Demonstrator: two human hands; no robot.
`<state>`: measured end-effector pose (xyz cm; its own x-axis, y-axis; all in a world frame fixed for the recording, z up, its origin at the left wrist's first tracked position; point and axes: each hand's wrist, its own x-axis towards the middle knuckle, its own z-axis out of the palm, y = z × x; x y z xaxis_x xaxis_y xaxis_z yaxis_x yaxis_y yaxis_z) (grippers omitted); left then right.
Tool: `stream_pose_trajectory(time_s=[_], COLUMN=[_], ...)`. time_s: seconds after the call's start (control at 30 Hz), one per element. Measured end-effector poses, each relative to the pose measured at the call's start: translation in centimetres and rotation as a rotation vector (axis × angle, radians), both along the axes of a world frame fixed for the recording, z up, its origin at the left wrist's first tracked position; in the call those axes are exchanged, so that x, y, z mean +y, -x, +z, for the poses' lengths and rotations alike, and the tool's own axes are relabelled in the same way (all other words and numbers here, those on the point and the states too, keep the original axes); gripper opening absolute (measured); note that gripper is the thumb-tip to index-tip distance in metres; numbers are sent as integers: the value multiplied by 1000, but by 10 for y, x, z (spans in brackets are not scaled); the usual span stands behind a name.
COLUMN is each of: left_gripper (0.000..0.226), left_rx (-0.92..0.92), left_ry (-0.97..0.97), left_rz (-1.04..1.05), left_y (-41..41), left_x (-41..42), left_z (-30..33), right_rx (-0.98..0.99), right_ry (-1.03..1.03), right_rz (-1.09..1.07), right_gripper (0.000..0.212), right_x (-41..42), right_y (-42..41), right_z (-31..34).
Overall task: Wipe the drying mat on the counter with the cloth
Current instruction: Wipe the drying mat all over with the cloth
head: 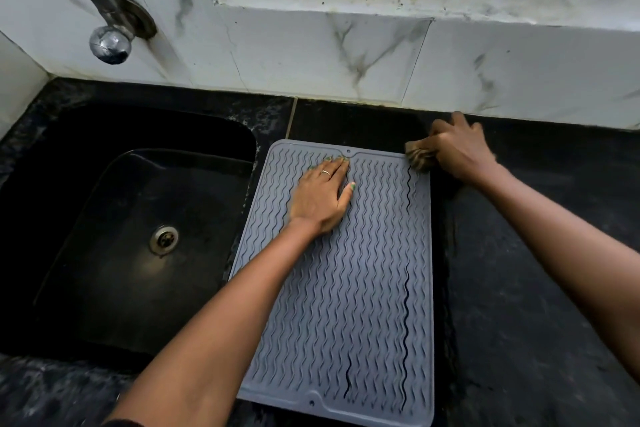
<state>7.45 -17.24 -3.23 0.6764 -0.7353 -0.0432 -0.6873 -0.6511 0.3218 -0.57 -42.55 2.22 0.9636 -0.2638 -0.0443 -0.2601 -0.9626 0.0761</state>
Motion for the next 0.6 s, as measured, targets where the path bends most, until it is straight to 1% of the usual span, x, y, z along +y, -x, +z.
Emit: stream_pose_trajectory(time_s=[0.03, 0.1, 0.13, 0.17, 0.2, 0.23, 0.27, 0.3, 0.47, 0.53, 0.6], left_gripper=[55, 53, 51, 51, 50, 50, 51, 51, 52, 53, 54], left_rx=[3, 3, 3, 8, 11, 12, 12, 14, 24, 27, 27], left_ry=[5, 25, 39, 52, 59, 59, 53, 48, 38, 9, -27], left_rz=[5, 17, 26, 34, 37, 35, 26, 15, -8, -19, -25], left_y=[1, 1, 2, 3, 3, 2, 1, 0, -3, -3, -2], left_x=[-1, -2, -3, -4, -4, -4, -3, -2, 1, 1, 1], left_z=[1, 2, 2, 2, 2, 2, 2, 2, 3, 3, 0], right_rx=[-39, -248, -334, -364, -329, -251, -165, -114, -140, -100, -108], right_ry=[-17, -126, -193, -234, -242, -231, -216, -197, -97, -60, -89], right_rz=[-32, -88, -46, 37, 142, 237, 286, 285, 106, -26, -203], right_gripper=[30, 31, 30, 30, 28, 26, 28, 30, 34, 33, 30], right_x=[-3, 8, 23, 41, 63, 84, 98, 103, 72, 64, 58], right_y=[2, 5, 6, 7, 7, 6, 6, 5, -18, -31, -38], right_z=[6, 18, 20, 18, 11, 2, -8, -16, -19, -14, -8])
